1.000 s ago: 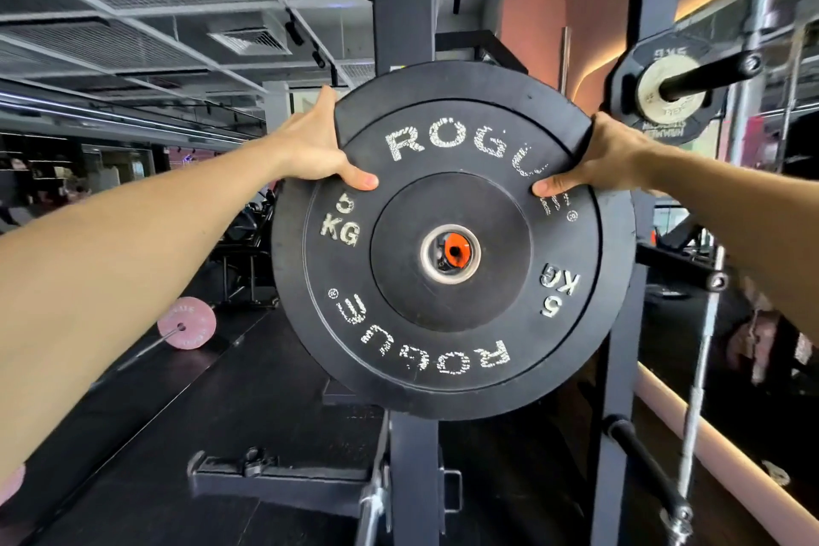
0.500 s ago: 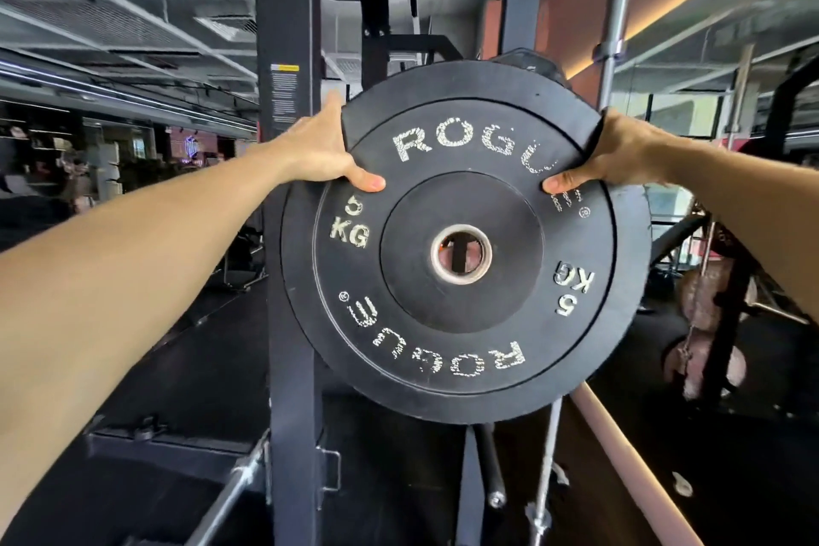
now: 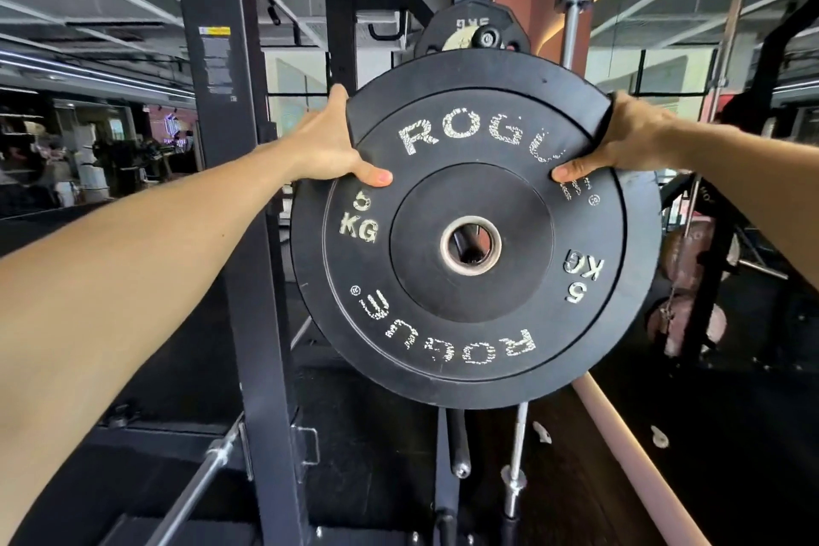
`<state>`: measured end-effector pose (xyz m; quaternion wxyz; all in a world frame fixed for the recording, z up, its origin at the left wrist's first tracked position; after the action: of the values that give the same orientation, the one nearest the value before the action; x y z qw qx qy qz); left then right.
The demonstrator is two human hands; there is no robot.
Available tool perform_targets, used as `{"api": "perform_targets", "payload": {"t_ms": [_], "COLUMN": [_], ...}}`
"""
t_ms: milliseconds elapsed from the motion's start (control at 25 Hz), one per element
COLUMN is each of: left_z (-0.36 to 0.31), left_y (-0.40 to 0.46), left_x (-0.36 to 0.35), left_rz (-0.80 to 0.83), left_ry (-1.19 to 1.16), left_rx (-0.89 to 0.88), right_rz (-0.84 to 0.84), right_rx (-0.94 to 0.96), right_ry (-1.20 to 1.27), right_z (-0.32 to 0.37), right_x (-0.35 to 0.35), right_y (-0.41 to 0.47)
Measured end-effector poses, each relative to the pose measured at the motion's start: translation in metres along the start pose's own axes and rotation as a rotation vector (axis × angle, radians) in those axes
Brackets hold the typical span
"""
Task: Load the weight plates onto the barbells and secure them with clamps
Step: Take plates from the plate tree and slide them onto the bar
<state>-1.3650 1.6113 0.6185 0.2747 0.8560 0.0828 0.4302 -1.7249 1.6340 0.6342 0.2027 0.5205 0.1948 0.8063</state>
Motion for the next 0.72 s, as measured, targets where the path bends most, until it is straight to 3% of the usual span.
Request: {"api": "perform_targets", "payload": {"t_ms": [720], "left_z": [0.06], "left_y": [0.102], "left_x": [-0.141], "left_rz": [0.018], "left_ry": [-0.001], "left_rx": [0.048], "right_rz": [0.043], "right_rx": [-0.092], "right_ry": [-0.001], "right_z": [-0.078], "right_x": [-0.118], "right_y": [0.091]}}
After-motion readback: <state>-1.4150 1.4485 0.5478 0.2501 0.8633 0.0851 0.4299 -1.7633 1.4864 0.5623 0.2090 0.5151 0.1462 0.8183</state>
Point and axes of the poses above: each hand's wrist, its own y-axis towards the middle knuckle, its own x-axis out of the back of the hand, z = x × y, the point moved 3 cm from there along y, towards the middle knuckle, and after that the axes turned 5 degrees about -z, right-handed, at the moved point
